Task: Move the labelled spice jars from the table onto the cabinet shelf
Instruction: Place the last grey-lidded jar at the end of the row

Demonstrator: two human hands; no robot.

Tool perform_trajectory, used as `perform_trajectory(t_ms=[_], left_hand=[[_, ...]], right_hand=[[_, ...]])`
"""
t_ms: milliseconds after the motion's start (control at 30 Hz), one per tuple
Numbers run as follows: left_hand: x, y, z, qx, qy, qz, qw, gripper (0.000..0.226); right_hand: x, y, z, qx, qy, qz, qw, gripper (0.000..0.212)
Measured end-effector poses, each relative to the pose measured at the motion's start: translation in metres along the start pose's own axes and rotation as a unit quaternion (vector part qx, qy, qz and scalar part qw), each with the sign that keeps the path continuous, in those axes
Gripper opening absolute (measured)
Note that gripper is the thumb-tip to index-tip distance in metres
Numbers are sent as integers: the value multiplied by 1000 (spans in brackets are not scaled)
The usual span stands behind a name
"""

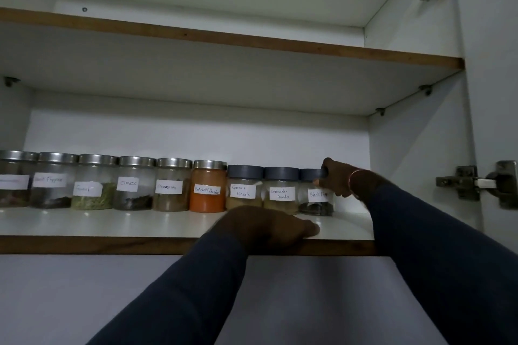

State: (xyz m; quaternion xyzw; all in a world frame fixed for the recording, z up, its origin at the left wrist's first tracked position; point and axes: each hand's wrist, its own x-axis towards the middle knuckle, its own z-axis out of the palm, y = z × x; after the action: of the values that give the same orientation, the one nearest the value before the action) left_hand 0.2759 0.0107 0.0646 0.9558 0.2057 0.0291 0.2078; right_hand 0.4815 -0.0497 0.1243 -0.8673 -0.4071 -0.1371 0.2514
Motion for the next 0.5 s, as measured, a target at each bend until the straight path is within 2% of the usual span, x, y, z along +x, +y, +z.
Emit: perform_trajectory(t_ms=[133, 500], left_hand=[[4, -3, 0, 58, 21, 8, 998, 81], [1, 0, 1, 80, 69, 35, 994, 67]], right_hand=[[1, 10, 8, 18, 28, -25, 999, 36], [1, 16, 14, 26, 26, -35, 999, 38]])
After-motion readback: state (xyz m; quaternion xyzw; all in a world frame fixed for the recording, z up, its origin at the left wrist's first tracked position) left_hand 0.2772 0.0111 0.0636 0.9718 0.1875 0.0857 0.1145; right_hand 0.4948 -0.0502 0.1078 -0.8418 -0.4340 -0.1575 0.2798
